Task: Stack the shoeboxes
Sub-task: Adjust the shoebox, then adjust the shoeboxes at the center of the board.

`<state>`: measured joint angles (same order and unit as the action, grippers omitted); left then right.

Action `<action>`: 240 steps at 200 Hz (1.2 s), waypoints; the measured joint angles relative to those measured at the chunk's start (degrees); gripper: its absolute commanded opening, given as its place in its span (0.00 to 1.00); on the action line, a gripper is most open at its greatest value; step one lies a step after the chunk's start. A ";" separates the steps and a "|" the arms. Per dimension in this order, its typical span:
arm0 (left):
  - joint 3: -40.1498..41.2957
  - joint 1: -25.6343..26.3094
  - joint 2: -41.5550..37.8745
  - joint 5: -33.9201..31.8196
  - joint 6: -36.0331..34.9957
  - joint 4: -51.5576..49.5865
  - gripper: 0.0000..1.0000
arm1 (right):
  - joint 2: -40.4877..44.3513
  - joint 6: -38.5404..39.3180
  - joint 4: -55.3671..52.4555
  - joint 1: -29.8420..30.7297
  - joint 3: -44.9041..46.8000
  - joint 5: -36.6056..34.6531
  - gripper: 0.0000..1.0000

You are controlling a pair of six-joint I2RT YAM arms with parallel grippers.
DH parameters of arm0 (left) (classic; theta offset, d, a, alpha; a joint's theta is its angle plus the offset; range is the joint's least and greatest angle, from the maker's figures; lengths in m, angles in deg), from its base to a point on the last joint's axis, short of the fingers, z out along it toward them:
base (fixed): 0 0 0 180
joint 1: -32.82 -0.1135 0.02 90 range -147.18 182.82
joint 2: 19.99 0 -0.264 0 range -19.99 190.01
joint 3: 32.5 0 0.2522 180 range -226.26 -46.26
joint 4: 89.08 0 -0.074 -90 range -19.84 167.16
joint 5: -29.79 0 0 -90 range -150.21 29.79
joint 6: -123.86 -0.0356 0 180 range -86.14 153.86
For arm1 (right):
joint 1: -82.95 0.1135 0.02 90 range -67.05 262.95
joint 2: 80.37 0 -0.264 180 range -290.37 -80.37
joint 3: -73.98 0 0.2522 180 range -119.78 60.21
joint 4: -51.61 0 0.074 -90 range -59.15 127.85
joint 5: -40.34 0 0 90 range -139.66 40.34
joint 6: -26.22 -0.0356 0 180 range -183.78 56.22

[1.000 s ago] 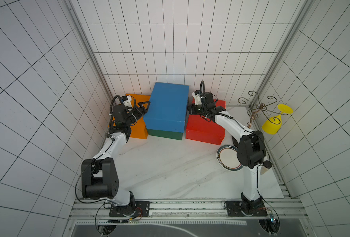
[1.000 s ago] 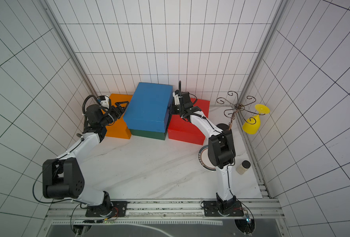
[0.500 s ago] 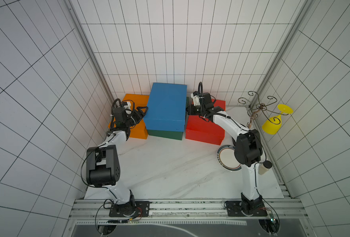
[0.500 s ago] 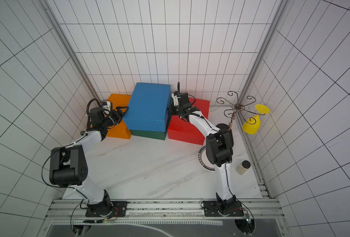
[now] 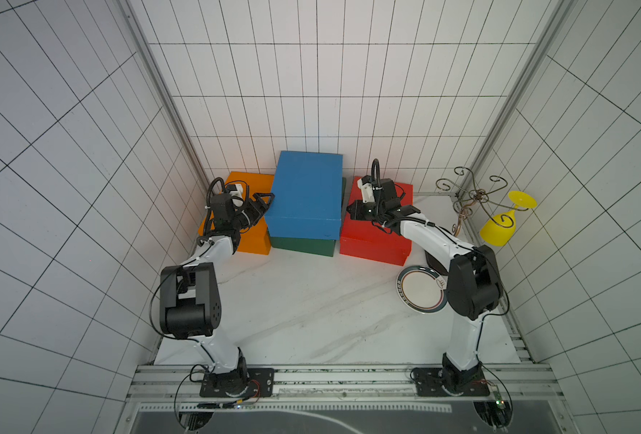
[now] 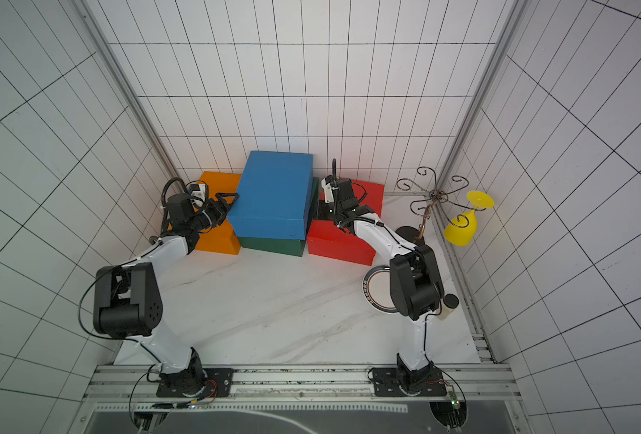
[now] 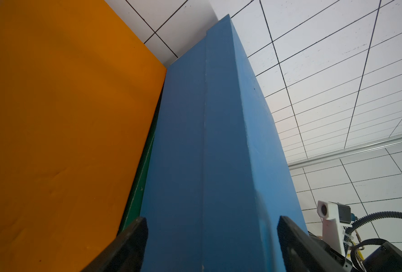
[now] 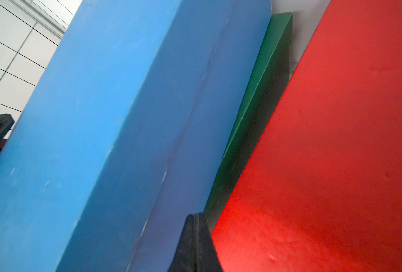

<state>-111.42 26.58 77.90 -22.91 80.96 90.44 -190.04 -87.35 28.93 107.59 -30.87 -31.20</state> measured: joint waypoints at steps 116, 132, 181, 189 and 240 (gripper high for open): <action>9.35 -1.14 -21.20 -10.05 -4.11 -10.60 0.08 | 13.00 -0.81 2.45 2.19 17.42 -1.90 0.00; 11.96 -1.16 -20.76 -10.38 -4.15 -12.28 0.01 | 13.55 -0.81 2.82 2.64 19.19 -2.01 0.00; 17.31 -0.94 -19.17 -10.47 -4.72 -14.80 0.00 | 13.77 -0.81 4.13 2.89 21.09 -2.10 0.00; 17.75 -0.81 -18.75 -10.45 -4.70 -14.78 0.00 | 13.70 -0.83 4.46 2.89 21.09 -2.08 0.00; 18.18 2.56 -15.15 -10.45 -4.52 -13.86 0.00 | 9.40 -1.11 6.58 3.39 21.07 -1.60 0.00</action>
<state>-93.24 29.14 62.75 -33.36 76.43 76.58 -180.64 -88.46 35.50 110.98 -9.80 -32.80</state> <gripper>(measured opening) 0.047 0.049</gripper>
